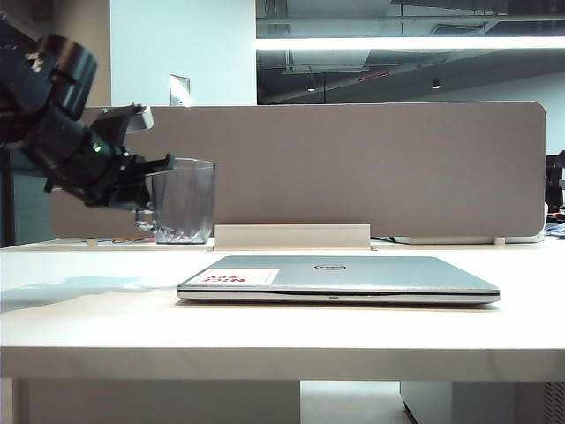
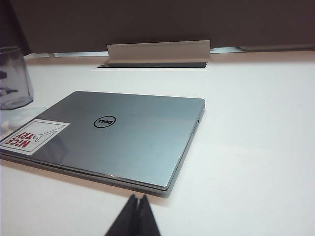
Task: Pick up the water cup and place it on the left side of the laptop.
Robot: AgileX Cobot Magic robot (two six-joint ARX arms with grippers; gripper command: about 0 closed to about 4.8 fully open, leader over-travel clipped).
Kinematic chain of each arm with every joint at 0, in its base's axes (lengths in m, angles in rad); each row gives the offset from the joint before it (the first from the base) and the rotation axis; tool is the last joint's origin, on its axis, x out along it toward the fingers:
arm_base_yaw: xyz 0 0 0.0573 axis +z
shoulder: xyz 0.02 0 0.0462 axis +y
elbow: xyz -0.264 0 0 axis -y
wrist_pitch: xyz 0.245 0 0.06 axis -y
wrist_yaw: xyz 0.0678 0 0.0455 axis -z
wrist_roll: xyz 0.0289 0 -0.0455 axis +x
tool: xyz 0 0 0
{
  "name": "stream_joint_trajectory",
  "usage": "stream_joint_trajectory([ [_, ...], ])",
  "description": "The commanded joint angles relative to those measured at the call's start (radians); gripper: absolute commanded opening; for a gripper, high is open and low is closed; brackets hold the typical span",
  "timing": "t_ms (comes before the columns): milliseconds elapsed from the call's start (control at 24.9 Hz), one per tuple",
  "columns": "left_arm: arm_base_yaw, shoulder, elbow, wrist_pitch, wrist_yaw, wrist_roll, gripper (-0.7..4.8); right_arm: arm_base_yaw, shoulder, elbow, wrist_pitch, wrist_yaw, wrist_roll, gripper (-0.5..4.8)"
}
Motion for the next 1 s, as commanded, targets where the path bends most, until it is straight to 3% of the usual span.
stream_joint_trajectory([
  [40,0.013,-0.008,-0.040,0.081,0.002,-0.010,-0.06,-0.001,-0.001,-0.003,0.005,0.000,0.000,-0.01],
  [241,0.014,-0.006,-0.089,0.144,-0.023,-0.006,-0.06,-0.001,-0.001,-0.003,-0.004,0.000,0.000,-0.01],
  [1002,0.016,0.061,-0.090,0.147,-0.061,-0.002,-0.06,-0.001,-0.001,-0.003,-0.006,0.000,0.000,-0.01],
])
